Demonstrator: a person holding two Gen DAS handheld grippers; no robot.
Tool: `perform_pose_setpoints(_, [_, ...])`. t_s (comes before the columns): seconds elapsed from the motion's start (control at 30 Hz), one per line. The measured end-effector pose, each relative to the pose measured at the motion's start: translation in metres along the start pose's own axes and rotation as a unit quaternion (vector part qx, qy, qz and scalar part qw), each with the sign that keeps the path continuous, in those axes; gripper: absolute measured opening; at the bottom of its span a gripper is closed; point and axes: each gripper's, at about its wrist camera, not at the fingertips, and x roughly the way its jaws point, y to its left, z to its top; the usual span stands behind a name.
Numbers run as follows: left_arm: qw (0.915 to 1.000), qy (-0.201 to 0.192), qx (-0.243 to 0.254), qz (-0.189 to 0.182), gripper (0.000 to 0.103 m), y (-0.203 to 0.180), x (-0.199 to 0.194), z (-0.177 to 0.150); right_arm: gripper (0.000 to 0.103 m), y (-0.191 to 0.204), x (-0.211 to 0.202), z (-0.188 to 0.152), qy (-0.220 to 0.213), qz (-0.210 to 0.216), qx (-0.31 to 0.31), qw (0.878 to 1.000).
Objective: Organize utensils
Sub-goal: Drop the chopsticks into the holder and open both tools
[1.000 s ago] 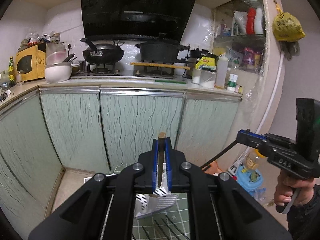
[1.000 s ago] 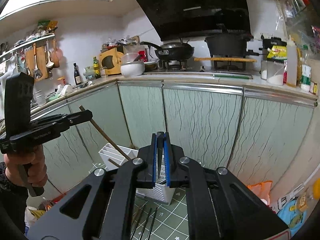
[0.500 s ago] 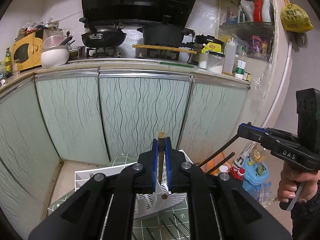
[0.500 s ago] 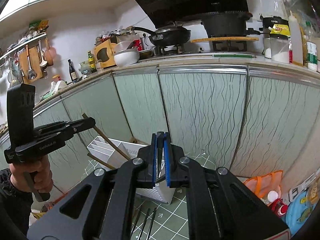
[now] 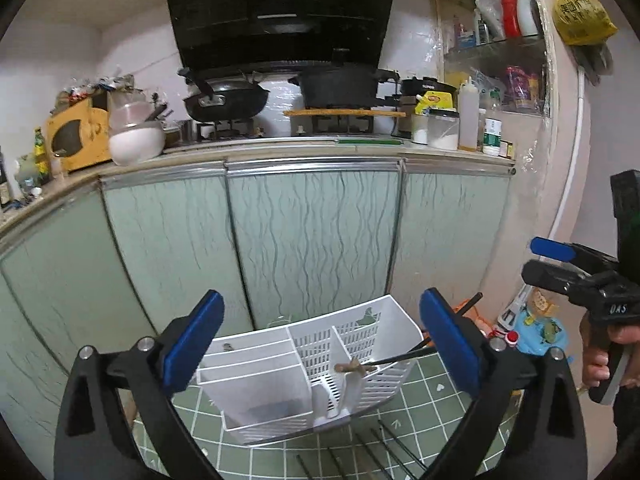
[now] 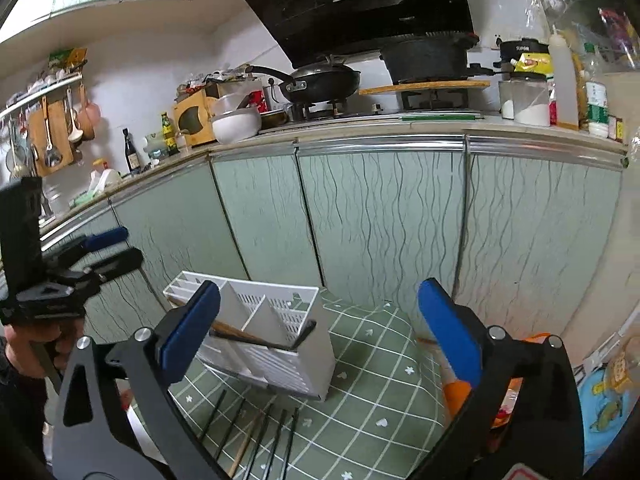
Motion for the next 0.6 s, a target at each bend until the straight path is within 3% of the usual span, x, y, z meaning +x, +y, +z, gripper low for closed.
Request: perform_pose_setpoints(0.6, [0.9993, 0.002, 0.002, 0.038, 0.099, -0.016, -0.062, -0.037, 0.095, 0.042, -0.056, -0.046, 0.013, -0.012, -0.045, 0.999])
